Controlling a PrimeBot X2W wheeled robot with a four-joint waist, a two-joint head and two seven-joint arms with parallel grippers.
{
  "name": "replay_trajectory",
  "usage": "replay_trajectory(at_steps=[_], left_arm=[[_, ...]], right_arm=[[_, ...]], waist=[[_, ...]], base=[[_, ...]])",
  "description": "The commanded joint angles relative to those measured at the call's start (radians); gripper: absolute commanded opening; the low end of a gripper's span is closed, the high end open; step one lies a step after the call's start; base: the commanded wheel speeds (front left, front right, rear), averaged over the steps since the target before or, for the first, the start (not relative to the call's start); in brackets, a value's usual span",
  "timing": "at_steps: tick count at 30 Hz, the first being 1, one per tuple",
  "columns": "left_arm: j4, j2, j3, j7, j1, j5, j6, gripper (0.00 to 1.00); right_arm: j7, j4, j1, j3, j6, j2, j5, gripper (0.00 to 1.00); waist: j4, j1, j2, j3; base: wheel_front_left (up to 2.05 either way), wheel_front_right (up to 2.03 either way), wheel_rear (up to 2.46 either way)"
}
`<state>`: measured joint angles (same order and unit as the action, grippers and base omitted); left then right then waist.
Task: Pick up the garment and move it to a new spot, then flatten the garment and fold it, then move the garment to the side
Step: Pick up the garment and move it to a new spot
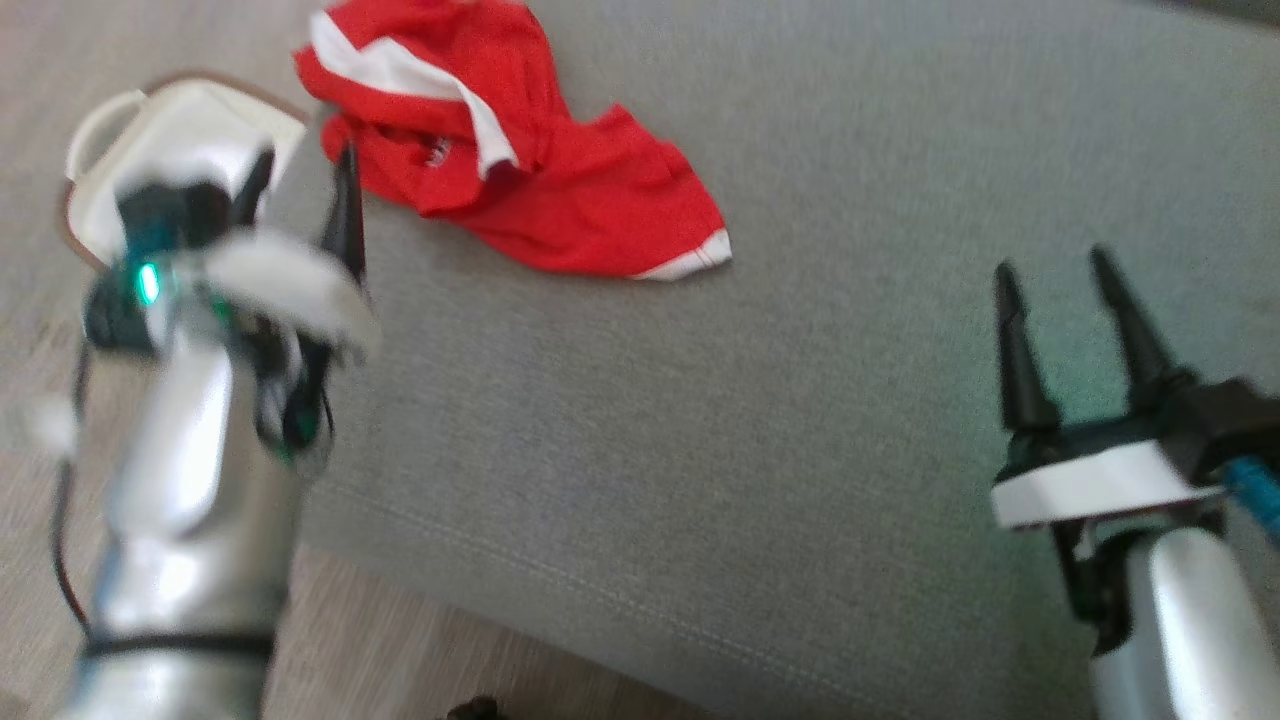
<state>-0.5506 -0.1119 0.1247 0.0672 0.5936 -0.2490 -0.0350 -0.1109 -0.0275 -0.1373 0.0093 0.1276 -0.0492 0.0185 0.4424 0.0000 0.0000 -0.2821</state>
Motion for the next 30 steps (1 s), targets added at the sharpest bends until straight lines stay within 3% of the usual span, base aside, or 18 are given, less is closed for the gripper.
replay_trajectory(at_steps=[1,10,22,23,24,30], left_arm=[[-0.020,-0.055,-0.021,-0.036,0.100,0.004,-0.016,1.00],[-0.350,-0.110,0.013,-0.193,0.409,-0.008,-0.067,1.00],[-0.592,-0.129,0.019,-0.243,0.552,-0.038,-0.081,1.00],[-0.605,-0.128,0.021,-0.244,0.559,-0.040,-0.083,0.72],[-0.614,-0.127,0.024,-0.238,0.565,-0.042,-0.084,0.00],[-0.640,-0.125,0.038,-0.153,0.585,-0.050,-0.090,0.00]], right_arm=[[0.021,0.075,-0.042,0.014,0.003,-0.008,-0.019,1.00],[0.107,0.256,-0.074,0.009,0.003,-0.043,-0.034,1.00],[0.107,0.296,-0.075,0.017,0.003,-0.041,-0.035,1.00],[0.106,0.295,-0.075,0.017,0.003,-0.040,-0.036,1.00],[0.105,0.294,-0.076,0.017,0.003,-0.039,-0.036,1.00],[0.090,0.267,-0.085,0.018,0.003,-0.033,-0.033,1.00]], waist=[[-0.043,0.0000,0.0000,-0.103],[-0.119,0.0000,0.0000,-0.260],[-0.177,0.0000,0.0000,-0.342],[-0.178,0.0000,0.0000,-0.344],[-0.179,0.0000,0.0000,-0.346],[-0.184,0.0000,0.0000,-0.322]], base=[[0.00,0.00,0.00],[0.00,0.00,0.00],[0.00,0.00,0.00],[0.00,0.00,0.00],[0.00,0.00,0.00],[0.00,0.00,0.00]])
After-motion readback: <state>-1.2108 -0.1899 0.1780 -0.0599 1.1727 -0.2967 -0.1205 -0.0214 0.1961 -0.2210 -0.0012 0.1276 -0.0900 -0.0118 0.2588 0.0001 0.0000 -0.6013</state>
